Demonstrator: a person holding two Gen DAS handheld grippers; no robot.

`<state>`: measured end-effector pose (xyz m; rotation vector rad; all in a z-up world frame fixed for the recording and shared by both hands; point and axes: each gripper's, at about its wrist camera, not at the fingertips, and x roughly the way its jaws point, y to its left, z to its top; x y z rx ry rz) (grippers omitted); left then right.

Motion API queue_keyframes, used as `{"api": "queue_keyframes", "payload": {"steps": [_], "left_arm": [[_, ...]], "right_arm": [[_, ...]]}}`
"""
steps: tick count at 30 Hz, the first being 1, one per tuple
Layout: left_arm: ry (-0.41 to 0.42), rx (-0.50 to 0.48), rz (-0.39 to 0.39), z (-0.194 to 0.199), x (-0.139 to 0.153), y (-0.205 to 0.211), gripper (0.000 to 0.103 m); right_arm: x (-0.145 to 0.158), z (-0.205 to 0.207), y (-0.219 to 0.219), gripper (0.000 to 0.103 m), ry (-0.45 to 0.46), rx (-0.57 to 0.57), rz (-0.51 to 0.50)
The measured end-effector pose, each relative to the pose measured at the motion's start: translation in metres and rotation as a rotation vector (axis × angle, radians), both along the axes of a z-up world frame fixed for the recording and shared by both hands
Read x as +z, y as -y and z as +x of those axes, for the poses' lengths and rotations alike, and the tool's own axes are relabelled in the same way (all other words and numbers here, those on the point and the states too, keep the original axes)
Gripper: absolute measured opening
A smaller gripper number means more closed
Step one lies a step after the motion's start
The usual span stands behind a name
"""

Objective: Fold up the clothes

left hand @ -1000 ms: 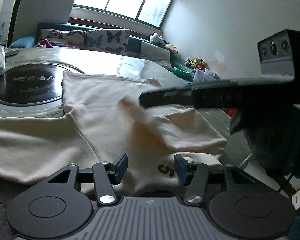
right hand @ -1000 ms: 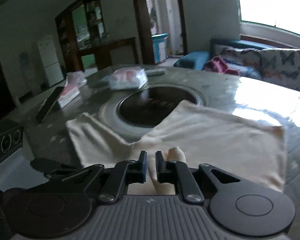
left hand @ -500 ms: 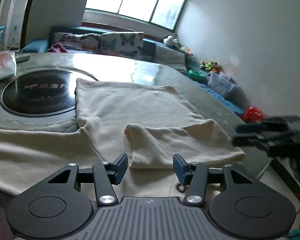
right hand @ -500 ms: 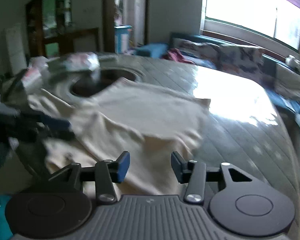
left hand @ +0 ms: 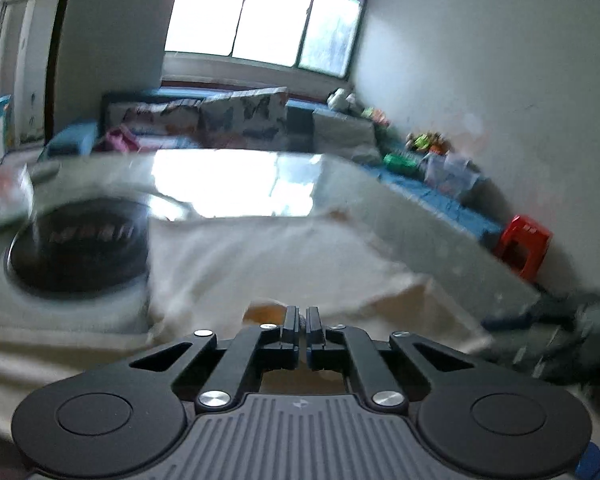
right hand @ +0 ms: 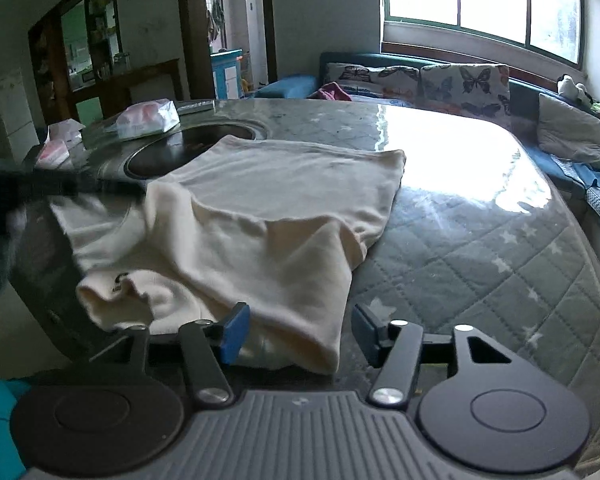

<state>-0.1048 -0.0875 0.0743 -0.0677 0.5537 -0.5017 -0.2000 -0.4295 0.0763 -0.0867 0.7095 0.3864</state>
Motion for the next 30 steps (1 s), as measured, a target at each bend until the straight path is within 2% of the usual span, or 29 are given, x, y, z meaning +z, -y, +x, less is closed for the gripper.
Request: {"api": "queue_keyframes", "payload": {"steps": [3, 9, 12, 16, 22, 30], "left_arm": [[0.069, -0.052, -0.003, 0.007, 0.029, 0.017, 0.003], [0.19, -0.203, -0.013, 0.015, 0.085, 0.073, 0.003], [0.242, -0.269, -0.011, 0.016, 0.107, 0.099, 0.003], [0.28, -0.302, -0.018, 0.018, 0.126, 0.117, 0.003], [0.267, -0.261, -0.033, 0.019, 0.124, 0.102, 0.003], [0.167, -0.136, -0.035, 0.008, 0.08, 0.035, 0.003]], "right_arm": [[-0.005, -0.003, -0.003, 0.06, 0.025, -0.014, -0.023], [-0.007, -0.004, -0.011, 0.069, 0.081, -0.056, -0.022], [-0.008, -0.004, -0.014, 0.071, 0.107, -0.067, -0.023], [-0.01, -0.004, -0.015, 0.072, 0.128, -0.076, -0.021], [-0.012, 0.001, 0.0, 0.072, 0.115, -0.155, -0.002], [-0.02, -0.004, 0.0, 0.073, 0.099, -0.15, -0.13]]}}
